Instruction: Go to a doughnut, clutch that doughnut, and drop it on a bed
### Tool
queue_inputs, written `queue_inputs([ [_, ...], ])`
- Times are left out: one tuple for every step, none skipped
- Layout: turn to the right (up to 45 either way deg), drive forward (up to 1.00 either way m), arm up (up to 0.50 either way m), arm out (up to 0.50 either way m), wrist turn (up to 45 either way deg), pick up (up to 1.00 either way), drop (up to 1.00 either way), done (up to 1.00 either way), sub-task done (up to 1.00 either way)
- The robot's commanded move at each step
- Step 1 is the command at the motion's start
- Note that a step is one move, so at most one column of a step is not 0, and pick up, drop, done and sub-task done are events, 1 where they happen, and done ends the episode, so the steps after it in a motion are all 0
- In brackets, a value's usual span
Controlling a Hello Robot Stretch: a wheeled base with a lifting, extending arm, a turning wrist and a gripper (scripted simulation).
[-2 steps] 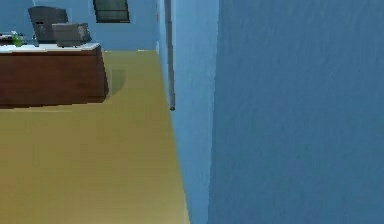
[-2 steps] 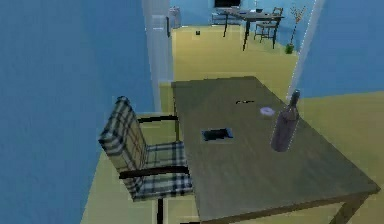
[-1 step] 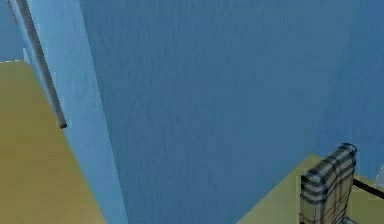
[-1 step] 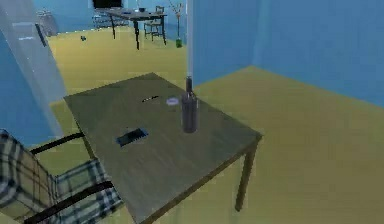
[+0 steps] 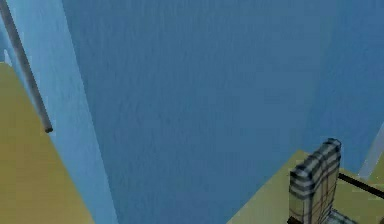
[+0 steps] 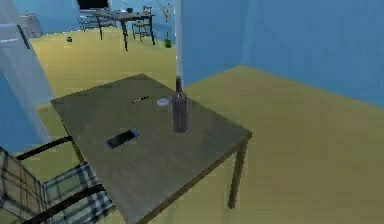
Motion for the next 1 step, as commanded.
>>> queue_inputs([
  [0.0, 0.30, 0.00, 0.00, 0.0, 0.00, 0.00, 0.00, 0.00],
])
